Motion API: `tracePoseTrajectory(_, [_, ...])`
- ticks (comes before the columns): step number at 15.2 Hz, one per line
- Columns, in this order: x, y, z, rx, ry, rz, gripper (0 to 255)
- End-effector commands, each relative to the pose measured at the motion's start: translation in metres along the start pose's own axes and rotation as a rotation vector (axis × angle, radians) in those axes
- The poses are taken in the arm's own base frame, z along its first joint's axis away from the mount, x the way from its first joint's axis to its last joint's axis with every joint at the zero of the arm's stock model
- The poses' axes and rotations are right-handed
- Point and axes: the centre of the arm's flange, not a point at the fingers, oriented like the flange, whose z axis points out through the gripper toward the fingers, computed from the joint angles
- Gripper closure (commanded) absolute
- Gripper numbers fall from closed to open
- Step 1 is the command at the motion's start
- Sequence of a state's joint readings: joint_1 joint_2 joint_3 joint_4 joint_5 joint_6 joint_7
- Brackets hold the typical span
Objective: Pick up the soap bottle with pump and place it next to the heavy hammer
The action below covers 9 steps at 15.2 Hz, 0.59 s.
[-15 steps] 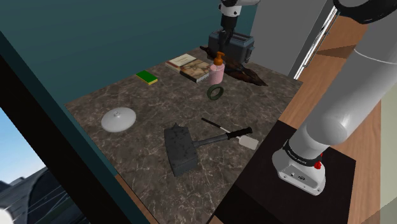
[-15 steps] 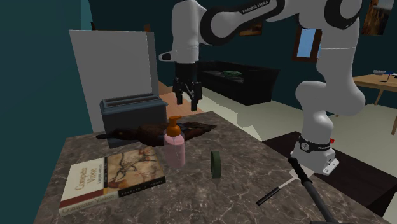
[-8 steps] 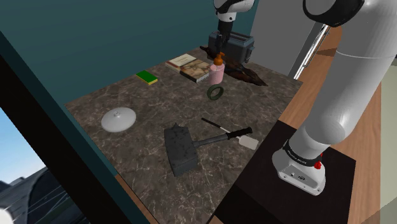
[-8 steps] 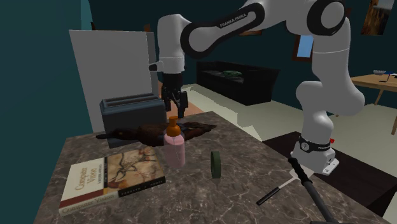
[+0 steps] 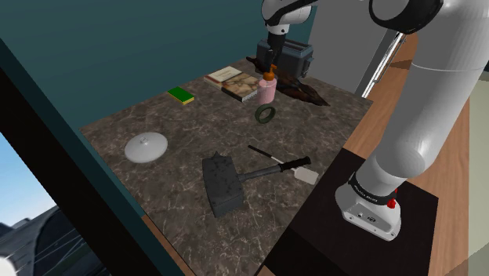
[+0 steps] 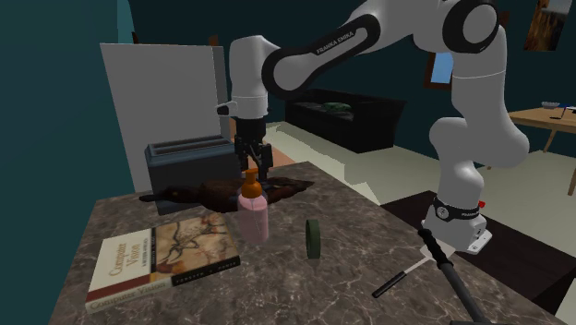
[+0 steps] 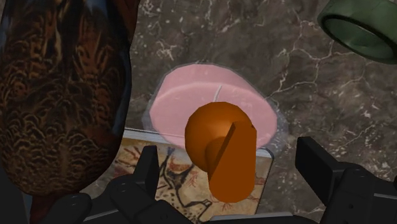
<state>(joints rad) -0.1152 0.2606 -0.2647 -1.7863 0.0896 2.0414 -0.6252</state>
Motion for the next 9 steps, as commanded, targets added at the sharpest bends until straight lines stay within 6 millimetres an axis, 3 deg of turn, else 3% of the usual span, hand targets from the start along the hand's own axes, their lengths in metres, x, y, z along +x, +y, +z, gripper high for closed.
tracePoseTrajectory(1, [0.0001, 0.0, 0.0003, 0.0, 0.0, 0.0, 0])
tracePoseTrajectory(4, [0.0001, 0.0, 0.0003, 0.0, 0.0, 0.0, 0])
tracePoseTrajectory(5, [0.0001, 0.0, 0.0003, 0.0, 0.0, 0.0, 255])
tracePoseTrajectory(9, [0.0001, 0.0, 0.0003, 0.0, 0.0, 0.0, 255])
